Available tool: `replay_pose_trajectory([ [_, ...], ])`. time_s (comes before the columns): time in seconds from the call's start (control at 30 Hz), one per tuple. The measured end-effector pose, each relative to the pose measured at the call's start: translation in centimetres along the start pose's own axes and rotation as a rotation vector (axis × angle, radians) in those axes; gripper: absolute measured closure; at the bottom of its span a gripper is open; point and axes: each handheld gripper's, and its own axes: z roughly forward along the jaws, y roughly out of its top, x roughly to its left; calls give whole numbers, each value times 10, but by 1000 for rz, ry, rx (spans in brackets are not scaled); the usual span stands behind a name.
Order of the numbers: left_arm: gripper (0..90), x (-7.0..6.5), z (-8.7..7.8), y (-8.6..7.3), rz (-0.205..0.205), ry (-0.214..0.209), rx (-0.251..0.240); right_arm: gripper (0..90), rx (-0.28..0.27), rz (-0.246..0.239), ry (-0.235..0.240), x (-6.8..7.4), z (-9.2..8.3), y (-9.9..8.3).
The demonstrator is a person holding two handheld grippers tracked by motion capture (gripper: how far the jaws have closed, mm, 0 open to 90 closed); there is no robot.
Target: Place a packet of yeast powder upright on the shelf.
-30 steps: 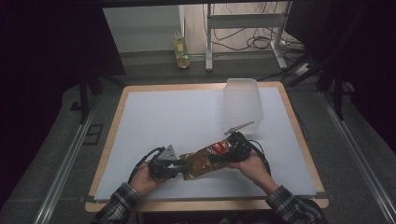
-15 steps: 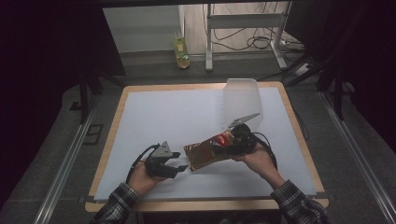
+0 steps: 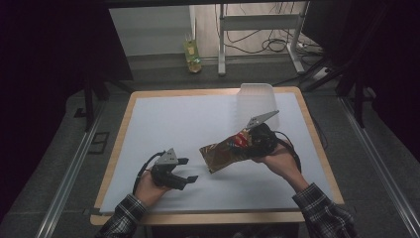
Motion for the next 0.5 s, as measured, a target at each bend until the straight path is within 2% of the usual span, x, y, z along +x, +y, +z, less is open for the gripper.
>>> replay_pose_trajectory([
  [0.17, 201, -1, 2, -1, 24, 2, 15, 701, 30, -48, -11, -3, -6, 7],
  [0.3, 194, -1, 2, -1, 23, 6, 9, 701, 48, -75, -24, -4, -7, 8],
  [0.4, 188, -1, 1, -1, 22, 8, 8, 701, 51, -87, -29, -6, -9, 9],
  [0.5, 183, -1, 2, -1, 33, 15, 12, 701, 47, -114, -54, -9, -16, 14],
])
